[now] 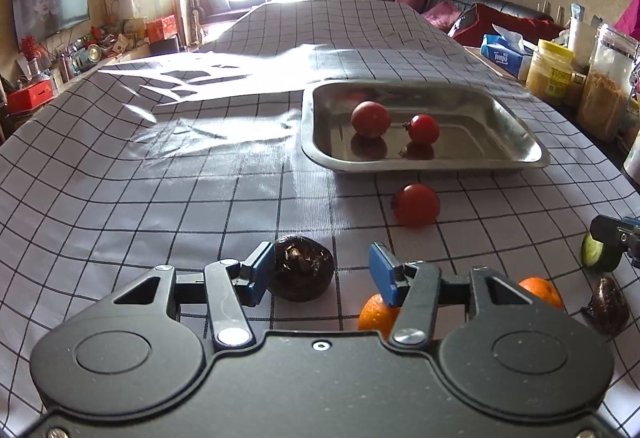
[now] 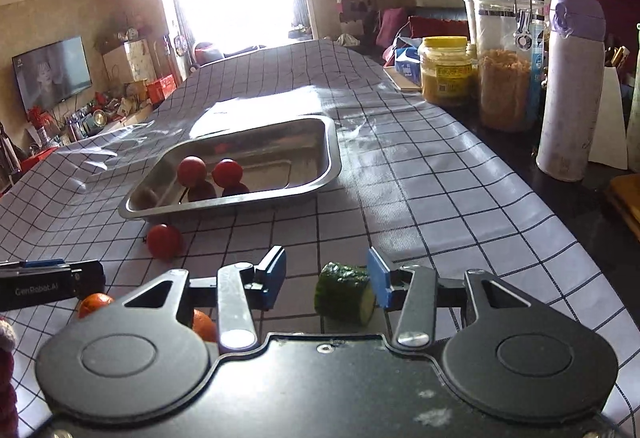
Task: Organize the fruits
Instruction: 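Close the right gripper on a green cucumber chunk while the left tool approaches a dark purple fruit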
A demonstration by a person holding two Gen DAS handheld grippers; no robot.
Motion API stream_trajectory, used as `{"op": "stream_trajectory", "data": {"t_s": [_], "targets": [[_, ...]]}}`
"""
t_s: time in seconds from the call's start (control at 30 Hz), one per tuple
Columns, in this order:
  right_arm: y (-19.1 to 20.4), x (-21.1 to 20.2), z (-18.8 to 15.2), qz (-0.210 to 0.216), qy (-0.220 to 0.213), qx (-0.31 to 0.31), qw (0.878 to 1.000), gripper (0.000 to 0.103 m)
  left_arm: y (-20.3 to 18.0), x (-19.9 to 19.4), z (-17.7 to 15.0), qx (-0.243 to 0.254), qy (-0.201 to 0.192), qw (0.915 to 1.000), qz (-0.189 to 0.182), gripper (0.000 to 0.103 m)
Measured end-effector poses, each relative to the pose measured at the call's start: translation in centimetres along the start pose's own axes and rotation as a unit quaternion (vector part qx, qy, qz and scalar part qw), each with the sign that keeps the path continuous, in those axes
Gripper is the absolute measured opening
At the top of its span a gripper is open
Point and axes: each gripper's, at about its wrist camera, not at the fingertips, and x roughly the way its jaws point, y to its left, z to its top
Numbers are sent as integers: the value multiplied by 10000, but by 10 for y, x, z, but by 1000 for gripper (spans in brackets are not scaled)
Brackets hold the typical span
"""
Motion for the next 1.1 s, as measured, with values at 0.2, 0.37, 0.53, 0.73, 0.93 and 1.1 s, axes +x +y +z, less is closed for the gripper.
{"op": "stream_trajectory", "data": {"t_s": [0.2,0.37,0.53,0.73,0.93,1.1], "targets": [[-1,3,-1,-275,79,102,9995,52,-7,3,-3,171,44,9998,91,60],[-13,4,1,-238,162,472,9985,52,-3,3,-1,79,50,9999,79,60],[-13,14,2,-266,498,507,9971,52,-2,5,-1,13,62,9999,143,61],[-15,23,2,-354,761,582,9948,52,-2,6,0,14,69,9998,164,61],[-6,23,1,-481,690,251,9961,52,2,13,2,-127,277,9994,190,64],[-4,23,1,-488,694,177,9962,48,7,19,2,-289,461,9983,213,64]]}}
